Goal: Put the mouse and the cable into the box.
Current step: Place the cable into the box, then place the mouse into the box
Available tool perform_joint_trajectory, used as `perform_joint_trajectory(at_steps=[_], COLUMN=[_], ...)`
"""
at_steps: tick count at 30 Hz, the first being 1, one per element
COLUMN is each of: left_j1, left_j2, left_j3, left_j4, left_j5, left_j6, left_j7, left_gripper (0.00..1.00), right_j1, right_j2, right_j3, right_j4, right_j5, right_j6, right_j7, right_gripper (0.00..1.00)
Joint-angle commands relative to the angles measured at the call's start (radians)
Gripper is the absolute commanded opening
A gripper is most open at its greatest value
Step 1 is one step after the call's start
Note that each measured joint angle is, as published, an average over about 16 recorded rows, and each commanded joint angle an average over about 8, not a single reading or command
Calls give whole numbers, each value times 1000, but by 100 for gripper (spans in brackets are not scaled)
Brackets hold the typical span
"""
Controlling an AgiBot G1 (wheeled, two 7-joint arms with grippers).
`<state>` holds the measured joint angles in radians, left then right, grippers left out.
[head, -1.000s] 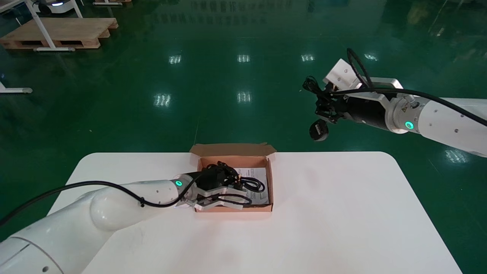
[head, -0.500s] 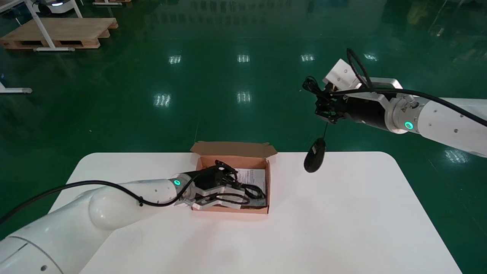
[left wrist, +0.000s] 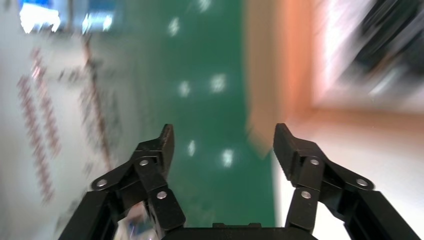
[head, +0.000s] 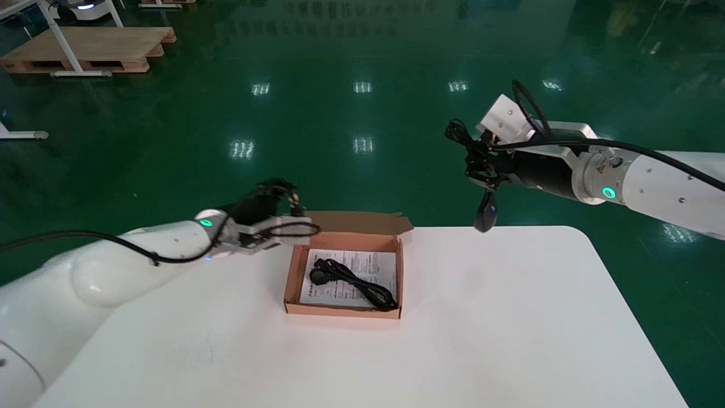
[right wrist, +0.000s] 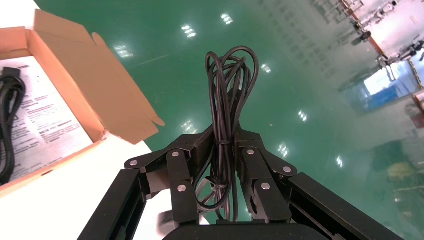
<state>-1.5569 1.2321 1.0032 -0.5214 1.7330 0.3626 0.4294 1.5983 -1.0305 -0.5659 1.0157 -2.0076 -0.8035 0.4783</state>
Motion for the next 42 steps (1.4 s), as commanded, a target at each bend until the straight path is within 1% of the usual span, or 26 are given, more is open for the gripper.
perform_joint_trajectory(at_steps=[1, 5, 9, 13, 18, 25, 29, 33, 42], left_j1=[-26, -32, -17, 4, 25, 37, 39, 38, 38], left_j2=[-29, -132, -219, -280, -333, -363, -367, -365, -352], left_j3=[-12, -12, -2, 3, 6, 6, 4, 1, -19], left_j4=[16, -7, -62, -160, -274, -348, -367, -381, -404], left_j5=[6, 46, 91, 119, 158, 236, 292, 354, 528], left_j6=[-33, -48, -33, -2, 27, 47, 61, 79, 133], left_j7=[-33, -80, -130, -190, -263, -362, -420, -480, -636], left_gripper=[100, 100, 100, 100, 100, 100, 100, 100, 100], right_j1=[-4, -7, -8, -16, -27, -56, -79, -91, -81], right_j2=[1, -7, -20, -46, -117, -249, -302, -322, -324], right_j3=[-1, -4, -6, -12, -33, -90, -131, -177, -301], right_j4=[1, 19, 58, 98, 102, 80, 83, 84, 41], right_j5=[5, 36, 92, 145, 162, 156, 149, 149, 164], right_j6=[0, -18, -54, -80, -63, -33, -15, 19, 104], right_j7=[-8, -34, -69, -109, -167, -259, -294, -298, -280], right_gripper=[0, 0, 0, 0, 0, 0, 0, 0, 0])
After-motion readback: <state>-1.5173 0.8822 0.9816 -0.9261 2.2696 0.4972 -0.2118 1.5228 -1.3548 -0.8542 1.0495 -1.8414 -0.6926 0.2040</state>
